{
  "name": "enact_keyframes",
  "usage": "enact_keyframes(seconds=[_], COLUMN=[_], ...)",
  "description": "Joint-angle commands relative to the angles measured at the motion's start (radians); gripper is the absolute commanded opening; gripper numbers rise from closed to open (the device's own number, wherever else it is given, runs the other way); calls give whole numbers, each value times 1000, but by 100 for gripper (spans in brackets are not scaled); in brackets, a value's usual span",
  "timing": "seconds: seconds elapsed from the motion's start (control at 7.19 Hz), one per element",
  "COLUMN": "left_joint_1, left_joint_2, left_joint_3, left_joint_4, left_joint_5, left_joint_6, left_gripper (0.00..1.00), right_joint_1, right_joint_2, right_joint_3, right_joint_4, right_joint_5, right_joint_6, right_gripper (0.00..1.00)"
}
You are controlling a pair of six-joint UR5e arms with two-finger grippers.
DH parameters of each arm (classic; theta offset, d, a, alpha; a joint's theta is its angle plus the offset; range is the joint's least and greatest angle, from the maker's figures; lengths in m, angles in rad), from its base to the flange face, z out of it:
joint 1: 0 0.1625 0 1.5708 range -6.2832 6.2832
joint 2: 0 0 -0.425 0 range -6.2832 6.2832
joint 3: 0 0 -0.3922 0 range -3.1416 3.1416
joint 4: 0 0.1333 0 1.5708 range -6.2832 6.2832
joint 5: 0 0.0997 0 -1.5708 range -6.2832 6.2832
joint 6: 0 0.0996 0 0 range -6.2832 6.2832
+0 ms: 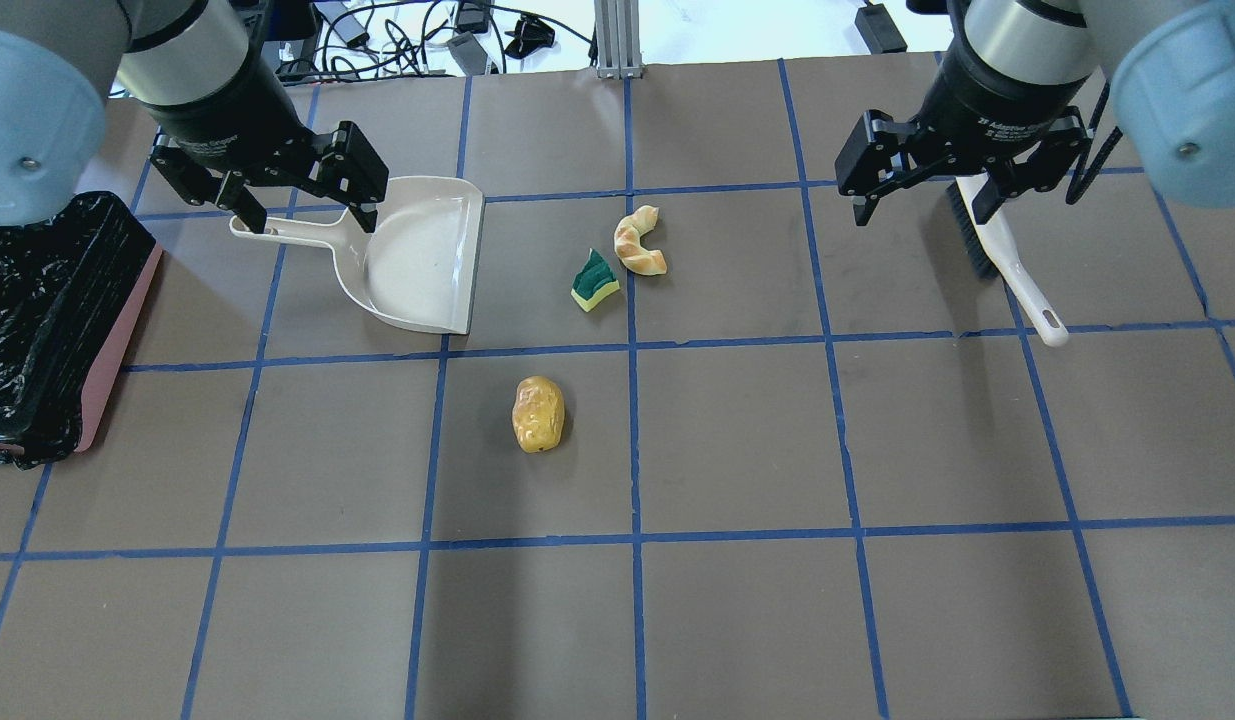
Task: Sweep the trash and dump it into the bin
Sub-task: 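Lower the left gripper to the dustpan handle while the right gripper lowers toward the brush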
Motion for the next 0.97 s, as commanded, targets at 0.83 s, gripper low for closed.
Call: enact_keyframes(seconds=[0.83], left_joint_1=[95], left_joint_2=[-96], left_joint_3=[-8], left_joint_4=[57], left_joint_5=[19], left_joint_6=[-589], left_gripper=[100], right_joint_1=[-73], right_joint_2=[67], right_joint_3=[17], right_joint_4=[-14], right_joint_5=[-16], right_joint_6=[-77], right_gripper=[100])
